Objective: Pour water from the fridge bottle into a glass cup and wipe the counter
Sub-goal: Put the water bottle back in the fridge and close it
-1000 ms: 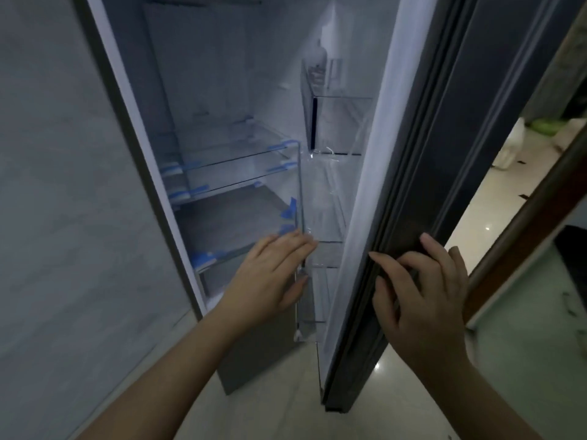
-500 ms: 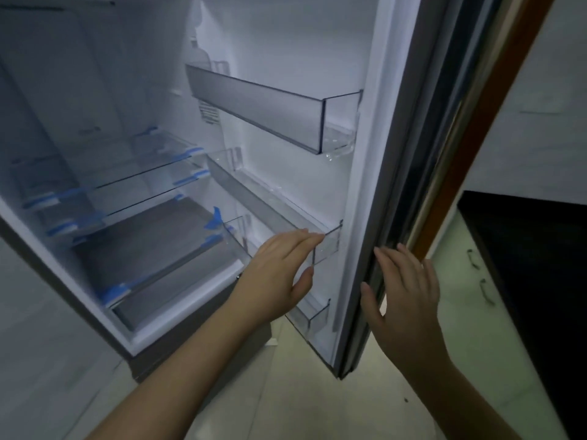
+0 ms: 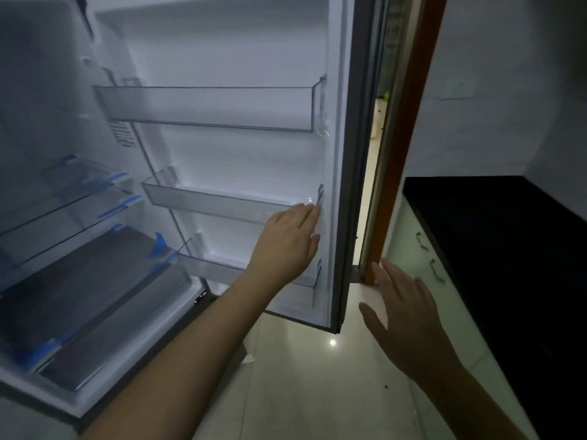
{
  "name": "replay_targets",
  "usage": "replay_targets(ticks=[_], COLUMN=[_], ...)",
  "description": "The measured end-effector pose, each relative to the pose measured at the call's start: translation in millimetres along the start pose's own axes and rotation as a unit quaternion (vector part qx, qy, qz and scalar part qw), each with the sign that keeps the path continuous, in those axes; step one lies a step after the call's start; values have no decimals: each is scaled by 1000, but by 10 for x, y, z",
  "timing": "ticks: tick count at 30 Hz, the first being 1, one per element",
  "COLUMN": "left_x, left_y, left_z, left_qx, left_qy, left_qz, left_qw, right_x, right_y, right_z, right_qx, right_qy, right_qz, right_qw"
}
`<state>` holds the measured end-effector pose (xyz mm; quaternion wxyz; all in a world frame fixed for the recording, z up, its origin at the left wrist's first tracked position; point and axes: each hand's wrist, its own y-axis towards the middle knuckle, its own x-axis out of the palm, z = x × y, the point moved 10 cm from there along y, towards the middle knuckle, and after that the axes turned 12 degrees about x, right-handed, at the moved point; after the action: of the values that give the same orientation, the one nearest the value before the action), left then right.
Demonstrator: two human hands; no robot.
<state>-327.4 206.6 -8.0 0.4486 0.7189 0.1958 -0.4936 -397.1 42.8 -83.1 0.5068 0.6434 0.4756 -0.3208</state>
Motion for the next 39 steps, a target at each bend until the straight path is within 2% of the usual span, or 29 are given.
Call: replay_targets(ticks=[4, 9, 16, 21, 25, 31, 39], left_x=[139, 321, 480, 452, 524, 731, 193], left_y=[270, 484, 614, 597, 365, -102, -788], left_z=[-9, -57, -117, -102, 426, 1529, 2791], left_qx=[-1, 5, 69, 99, 206, 302, 427], left_qy=[8, -2, -9, -63, -96, -162, -215], left_qz=[-14, -25, -37, -9, 21, -54, -56], left_qw=[1000, 1000, 997, 993, 974, 938, 876], right_x=[63, -27, -169, -230, -368, -728, -1273], right_y=[-1, -39, -302, -577, -882, -1577, -2678], right_z=[160, 208, 134, 4, 49, 282, 552], right_qx=[38, 100, 206, 257, 321, 420, 523], right_qy=[-47, -96, -137, -152, -174, -224, -250], right_qz=[-31, -28, -24, -26, -9, 30, 72], right_qw=[998, 990, 969, 954, 931, 879, 812])
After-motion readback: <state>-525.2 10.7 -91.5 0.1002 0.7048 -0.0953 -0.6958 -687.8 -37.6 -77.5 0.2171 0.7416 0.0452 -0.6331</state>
